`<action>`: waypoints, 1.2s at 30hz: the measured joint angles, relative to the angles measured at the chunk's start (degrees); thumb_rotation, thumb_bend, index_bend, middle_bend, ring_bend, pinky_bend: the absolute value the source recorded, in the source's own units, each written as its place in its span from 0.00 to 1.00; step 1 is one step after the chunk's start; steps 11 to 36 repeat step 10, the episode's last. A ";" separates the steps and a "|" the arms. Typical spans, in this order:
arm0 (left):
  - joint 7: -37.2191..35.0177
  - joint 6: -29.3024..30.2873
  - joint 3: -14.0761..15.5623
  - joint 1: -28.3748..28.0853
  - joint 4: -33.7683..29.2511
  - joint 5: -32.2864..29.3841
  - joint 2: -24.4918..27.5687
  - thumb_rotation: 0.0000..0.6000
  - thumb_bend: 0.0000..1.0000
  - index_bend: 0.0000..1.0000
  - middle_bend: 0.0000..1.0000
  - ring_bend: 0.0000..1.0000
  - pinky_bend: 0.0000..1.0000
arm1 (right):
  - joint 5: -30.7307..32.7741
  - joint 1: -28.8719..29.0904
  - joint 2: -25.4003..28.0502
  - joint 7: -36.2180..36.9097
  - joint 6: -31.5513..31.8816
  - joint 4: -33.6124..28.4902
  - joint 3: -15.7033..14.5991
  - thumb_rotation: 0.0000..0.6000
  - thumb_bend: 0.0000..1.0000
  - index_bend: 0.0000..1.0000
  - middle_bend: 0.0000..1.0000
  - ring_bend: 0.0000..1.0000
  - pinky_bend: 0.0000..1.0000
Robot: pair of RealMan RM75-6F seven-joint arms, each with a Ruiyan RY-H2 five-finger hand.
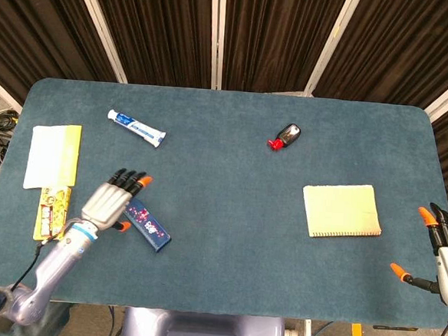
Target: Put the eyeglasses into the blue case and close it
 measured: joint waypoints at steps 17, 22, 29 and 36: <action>-1.45 20.42 2.74 13.94 -7.89 5.62 9.47 1.00 0.00 0.00 0.00 0.00 0.00 | -1.13 -0.21 -0.60 1.48 1.49 1.64 0.25 1.00 0.00 0.00 0.00 0.00 0.00; -1.45 20.42 2.74 13.94 -7.89 5.62 9.47 1.00 0.00 0.00 0.00 0.00 0.00 | -1.13 -0.21 -0.60 1.48 1.49 1.64 0.25 1.00 0.00 0.00 0.00 0.00 0.00; -1.45 20.42 2.74 13.94 -7.89 5.62 9.47 1.00 0.00 0.00 0.00 0.00 0.00 | -1.13 -0.21 -0.60 1.48 1.49 1.64 0.25 1.00 0.00 0.00 0.00 0.00 0.00; -1.45 20.42 2.74 13.94 -7.89 5.62 9.47 1.00 0.00 0.00 0.00 0.00 0.00 | -1.13 -0.21 -0.60 1.48 1.49 1.64 0.25 1.00 0.00 0.00 0.00 0.00 0.00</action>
